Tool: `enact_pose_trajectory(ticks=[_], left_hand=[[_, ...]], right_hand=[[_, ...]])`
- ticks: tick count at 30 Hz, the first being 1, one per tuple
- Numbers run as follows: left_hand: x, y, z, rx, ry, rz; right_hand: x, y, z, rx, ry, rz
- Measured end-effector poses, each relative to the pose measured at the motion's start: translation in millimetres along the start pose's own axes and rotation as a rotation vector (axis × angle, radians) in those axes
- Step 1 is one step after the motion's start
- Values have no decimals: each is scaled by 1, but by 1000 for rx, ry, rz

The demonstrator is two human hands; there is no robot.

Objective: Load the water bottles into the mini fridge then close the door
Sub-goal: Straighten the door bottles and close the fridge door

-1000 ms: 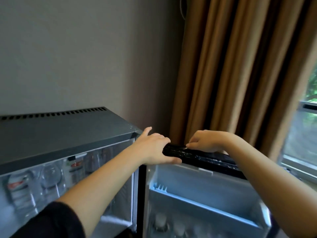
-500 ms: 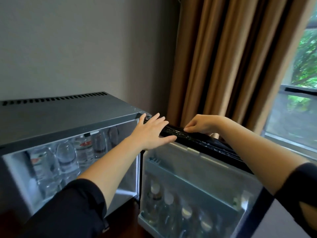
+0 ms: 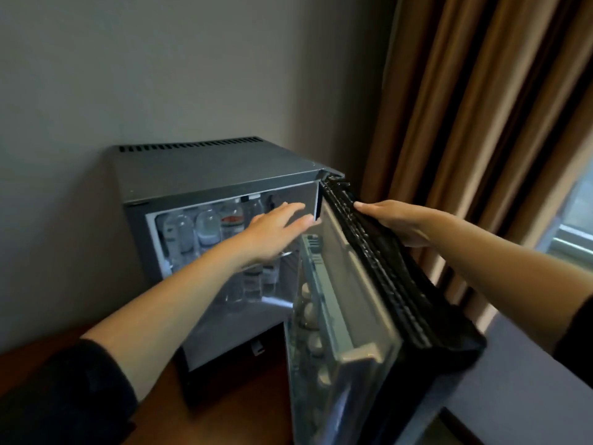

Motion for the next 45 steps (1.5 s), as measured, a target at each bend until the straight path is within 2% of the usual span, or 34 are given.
enact_pose_trajectory(ticks=[3, 5, 11, 17, 21, 26, 29, 33, 37, 39, 42, 45], left_hand=[[20, -7, -28, 35, -17, -220], [37, -15, -45, 74, -17, -282], [69, -32, -86, 118, -55, -276], [81, -51, -100, 86, 29, -222], [83, -64, -109, 48, 153, -9], [104, -79, -110, 18, 442, 638], [114, -92, -106, 113, 456, 730], [119, -116, -96, 223, 431, 702], [117, -123, -94, 228, 414, 666], [118, -124, -93, 244, 386, 688], [118, -120, -94, 242, 357, 689], [120, -113, -92, 186, 293, 648]], right_hand=[[-21, -8, 6, 59, 77, 32], [-35, -11, 11, 91, 118, 95], [-75, -24, 29, 171, 249, 402], [-103, -40, 49, 176, 394, 578], [-116, -50, 58, 155, 521, 586], [-129, -62, 68, 84, 598, 562], [-134, -69, 71, 58, 615, 548], [-141, -78, 76, 28, 614, 537], [-141, -82, 73, 39, 630, 485], [-136, -82, 65, 101, 689, 380], [-136, -90, 48, 343, 836, 13], [-152, -110, 34, 667, 868, -272]])
Point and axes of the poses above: each hand's wrist, its own z-axis towards the middle knuckle, its own x-axis out of the back of the hand, y = z × x, the point moved 6 cm from there along z, towards the middle knuckle, and after that the axes turned 2 degrees about -x, right-handed, at the moved point
